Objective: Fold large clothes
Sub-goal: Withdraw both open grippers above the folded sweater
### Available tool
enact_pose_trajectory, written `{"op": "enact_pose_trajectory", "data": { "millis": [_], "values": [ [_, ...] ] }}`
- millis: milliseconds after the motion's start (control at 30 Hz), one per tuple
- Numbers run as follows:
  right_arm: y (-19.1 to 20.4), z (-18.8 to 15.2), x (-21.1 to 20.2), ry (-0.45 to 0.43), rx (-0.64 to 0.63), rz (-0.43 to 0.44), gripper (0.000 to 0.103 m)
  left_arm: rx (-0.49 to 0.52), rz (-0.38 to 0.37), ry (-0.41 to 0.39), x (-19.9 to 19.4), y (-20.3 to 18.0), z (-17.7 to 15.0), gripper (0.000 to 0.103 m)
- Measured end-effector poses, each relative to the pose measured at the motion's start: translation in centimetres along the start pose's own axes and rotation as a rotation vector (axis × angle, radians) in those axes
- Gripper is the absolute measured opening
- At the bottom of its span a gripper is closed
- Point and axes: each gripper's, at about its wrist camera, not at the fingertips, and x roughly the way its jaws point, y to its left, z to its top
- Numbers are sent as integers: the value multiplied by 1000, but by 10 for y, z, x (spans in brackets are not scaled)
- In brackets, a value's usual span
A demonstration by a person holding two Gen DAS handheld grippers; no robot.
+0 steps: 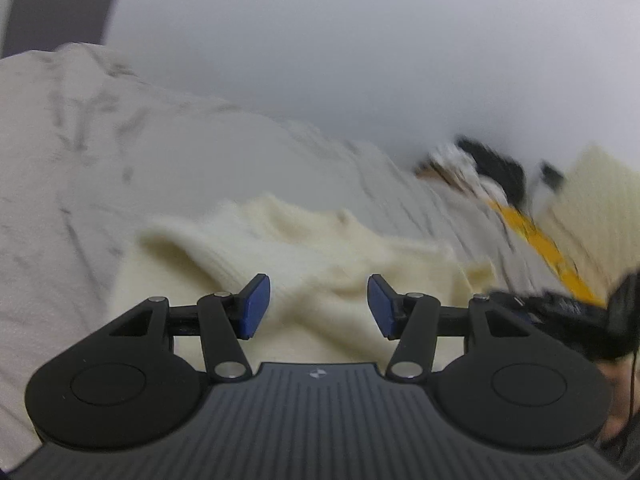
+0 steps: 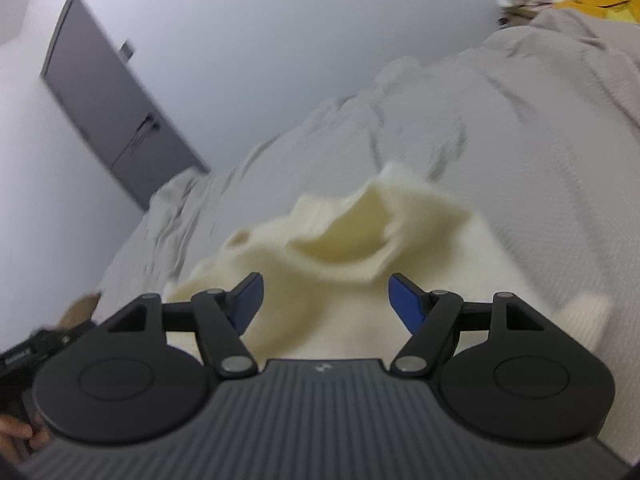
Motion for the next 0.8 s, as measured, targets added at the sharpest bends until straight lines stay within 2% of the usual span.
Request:
{"op": "enact_pose_trajectory", "data": {
  "millis": [133, 233, 333, 400, 567, 733, 800],
  "values": [
    [18, -12, 9, 54, -107, -12, 70, 7, -20, 127, 24, -22, -24, 60],
    [21, -17, 19, 81, -157, -36, 60, 155, 68, 199, 42, -41, -34, 59],
    [17, -17, 29, 92, -175, -85, 51, 130, 87, 182, 46, -35, -32, 59],
    [15, -16, 35, 102, -192, -113, 47, 113, 130, 159, 51, -28, -25, 59],
    [6, -6, 57, 114, -211, -161, 46, 30, 204, 98, 57, -1, -12, 59],
    [-3, 4, 74, 118, -215, -183, 46, 7, 325, 16, 66, 20, 7, 59],
    [-3, 11, 82, 107, -231, -199, 46, -34, 335, 9, 68, 33, 11, 59]
  ]
}}
